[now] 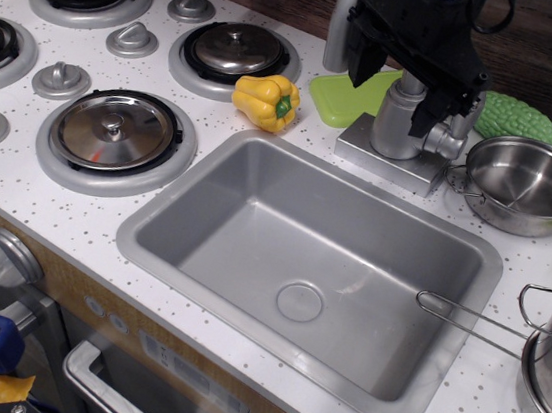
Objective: Turn faucet front to left
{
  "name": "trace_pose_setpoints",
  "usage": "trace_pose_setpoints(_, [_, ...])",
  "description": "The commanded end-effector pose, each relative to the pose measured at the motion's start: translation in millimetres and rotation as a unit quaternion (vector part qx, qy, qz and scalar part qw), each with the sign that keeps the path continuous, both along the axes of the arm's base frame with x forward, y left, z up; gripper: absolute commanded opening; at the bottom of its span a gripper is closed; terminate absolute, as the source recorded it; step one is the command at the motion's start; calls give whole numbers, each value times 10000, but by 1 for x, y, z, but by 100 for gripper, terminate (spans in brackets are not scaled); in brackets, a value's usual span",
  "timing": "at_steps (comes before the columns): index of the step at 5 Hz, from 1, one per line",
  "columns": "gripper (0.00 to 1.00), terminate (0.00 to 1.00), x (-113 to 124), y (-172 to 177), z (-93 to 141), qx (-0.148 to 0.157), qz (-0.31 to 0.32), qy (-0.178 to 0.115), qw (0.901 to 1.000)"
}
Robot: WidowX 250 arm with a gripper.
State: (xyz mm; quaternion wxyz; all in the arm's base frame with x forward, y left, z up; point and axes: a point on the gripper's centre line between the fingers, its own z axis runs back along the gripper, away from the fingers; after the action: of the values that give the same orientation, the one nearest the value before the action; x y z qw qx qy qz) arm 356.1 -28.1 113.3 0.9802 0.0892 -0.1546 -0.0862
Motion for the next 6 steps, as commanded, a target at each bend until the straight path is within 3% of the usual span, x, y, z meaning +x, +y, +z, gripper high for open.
trace_pose_setpoints(1, [100,0,12,20,15,26,-208,-303,9993])
trace_pose_setpoints(6, [100,0,45,64,11,109,-716,-527,9960])
